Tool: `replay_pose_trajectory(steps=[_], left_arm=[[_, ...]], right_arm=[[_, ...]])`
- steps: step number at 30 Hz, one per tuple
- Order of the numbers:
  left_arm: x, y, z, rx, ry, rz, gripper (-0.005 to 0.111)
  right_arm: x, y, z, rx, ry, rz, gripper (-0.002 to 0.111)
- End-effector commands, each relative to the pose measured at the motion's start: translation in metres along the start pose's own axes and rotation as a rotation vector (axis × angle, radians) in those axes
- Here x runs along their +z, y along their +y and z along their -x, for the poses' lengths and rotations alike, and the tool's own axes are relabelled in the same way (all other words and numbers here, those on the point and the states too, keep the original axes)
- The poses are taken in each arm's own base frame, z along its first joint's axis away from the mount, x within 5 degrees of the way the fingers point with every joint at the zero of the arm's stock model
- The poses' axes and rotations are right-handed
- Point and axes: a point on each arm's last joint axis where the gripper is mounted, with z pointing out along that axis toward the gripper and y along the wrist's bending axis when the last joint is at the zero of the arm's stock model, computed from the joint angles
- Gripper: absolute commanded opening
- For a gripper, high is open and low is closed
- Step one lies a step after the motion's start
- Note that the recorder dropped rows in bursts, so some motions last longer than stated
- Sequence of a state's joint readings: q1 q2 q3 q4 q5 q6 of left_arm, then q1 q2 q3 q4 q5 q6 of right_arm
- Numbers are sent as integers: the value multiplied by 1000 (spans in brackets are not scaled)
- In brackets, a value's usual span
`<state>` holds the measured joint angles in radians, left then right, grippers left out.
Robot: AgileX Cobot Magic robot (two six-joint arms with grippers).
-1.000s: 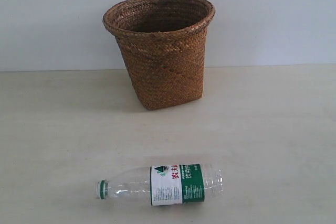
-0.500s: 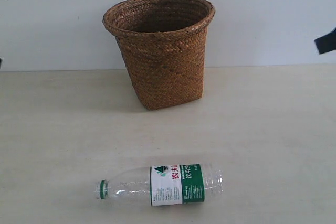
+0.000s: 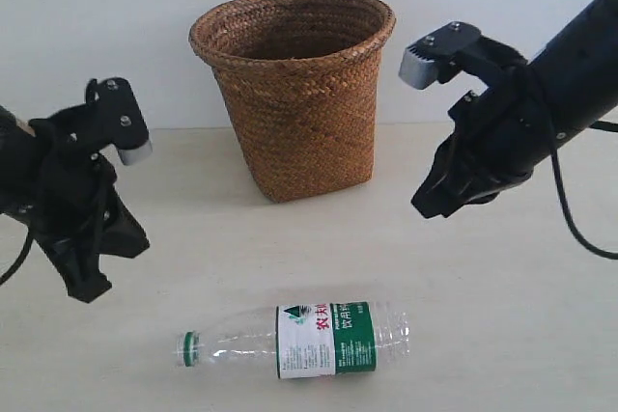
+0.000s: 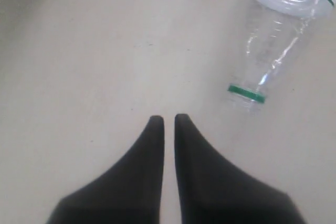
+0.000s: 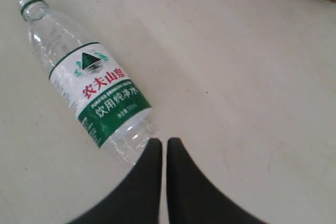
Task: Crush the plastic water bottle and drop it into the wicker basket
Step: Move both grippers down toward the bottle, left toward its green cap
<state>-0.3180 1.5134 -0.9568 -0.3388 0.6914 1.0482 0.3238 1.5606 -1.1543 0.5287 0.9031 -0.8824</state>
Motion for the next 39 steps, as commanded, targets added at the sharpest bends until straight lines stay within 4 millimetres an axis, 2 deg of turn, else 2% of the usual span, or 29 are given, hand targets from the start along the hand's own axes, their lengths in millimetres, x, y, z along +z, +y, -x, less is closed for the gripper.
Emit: replay_pose_trajectory(steps=[1,3,5,7,11,17,24,31,39], left_arm=[[18,-8,1,104,-6,-130,8],[27,-14,2,230,-37,-221,23],[34,-21,2,404,-98,-312,44],[44,-26,0,509,-151,-338,59],[67,-22,-6,495,-126,-336,60],[87,-17,-12,464,-95,-311,60],[102,-17,-16,468,-92,-313,60],[121,-16,-14,456,-165,-300,60],[139,-17,-24,435,-125,-316,59]], right_arm=[[19,10,8,-34,21,54,0],[29,9,7,-9,32,81,0],[38,6,5,8,50,101,0],[47,4,3,28,64,121,0],[55,2,2,54,68,137,0],[56,2,3,55,59,127,0],[56,2,3,55,58,125,0],[56,2,3,56,57,126,0],[57,1,4,57,53,121,0]])
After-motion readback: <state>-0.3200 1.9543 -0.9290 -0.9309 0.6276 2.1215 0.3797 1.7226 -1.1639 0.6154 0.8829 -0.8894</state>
